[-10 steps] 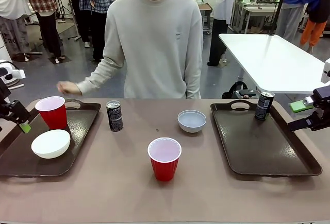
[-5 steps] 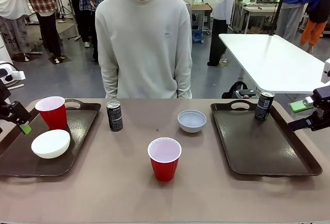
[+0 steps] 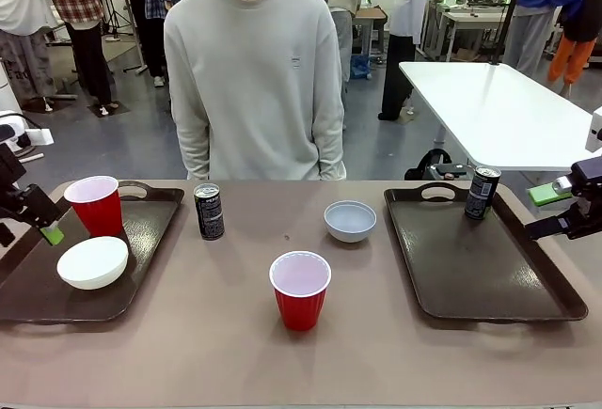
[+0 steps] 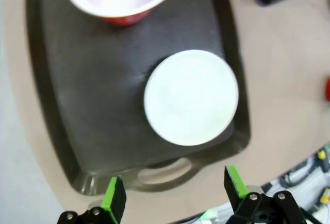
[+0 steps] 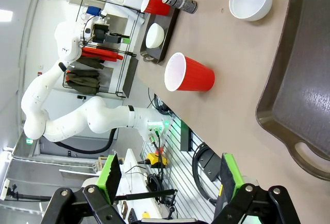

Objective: Prepare tableware on both trays.
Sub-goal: Pick up a Picnic Bowl from the table and place it on a Handle tray.

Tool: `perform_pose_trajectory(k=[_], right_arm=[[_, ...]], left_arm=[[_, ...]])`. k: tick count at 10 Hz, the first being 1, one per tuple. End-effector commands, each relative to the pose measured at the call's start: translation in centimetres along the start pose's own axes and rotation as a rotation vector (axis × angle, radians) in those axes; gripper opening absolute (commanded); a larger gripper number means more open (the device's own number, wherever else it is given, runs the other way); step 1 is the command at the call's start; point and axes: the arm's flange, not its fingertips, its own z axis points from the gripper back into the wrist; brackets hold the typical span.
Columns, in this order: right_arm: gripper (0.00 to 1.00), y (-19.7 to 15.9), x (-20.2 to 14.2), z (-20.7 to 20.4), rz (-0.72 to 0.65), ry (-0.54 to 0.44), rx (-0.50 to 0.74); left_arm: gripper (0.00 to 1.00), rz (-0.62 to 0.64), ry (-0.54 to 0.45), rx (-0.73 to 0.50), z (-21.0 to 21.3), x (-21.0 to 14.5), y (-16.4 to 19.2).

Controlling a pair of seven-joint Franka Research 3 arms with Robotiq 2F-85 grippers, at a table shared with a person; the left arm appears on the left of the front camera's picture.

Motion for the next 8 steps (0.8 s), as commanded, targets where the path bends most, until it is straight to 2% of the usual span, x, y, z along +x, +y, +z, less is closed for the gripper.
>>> perform_pose_trajectory(k=[1, 2, 4, 5, 8], right_arm=[[1.00, -0.1, 0.0, 0.1, 0.009, -0.004, 0.004], [1.00, -0.1, 0.0, 0.1, 0.009, -0.004, 0.004], [1.00, -0.1, 0.0, 0.1, 0.009, -0.004, 0.004], [1.00, -0.1, 0.0, 0.1, 0.009, -0.004, 0.004], [1.00, -0.1, 0.0, 0.1, 0.009, -0.004, 0.004]], left_arm=[[1.00, -0.124, -0.016, -0.307, 2.4, -1.5, 2.8], [1.00, -0.094, -0.027, -0.453, 3.0, -2.7, 5.3], [1.00, -0.126, -0.054, -0.815, 3.7, -5.2, 10.8], [1.00, -0.119, -0.095, -0.953, 3.5, -6.6, 13.2], [1.00, -0.052, -0.197, -1.107, 2.7, -8.5, 15.6]])
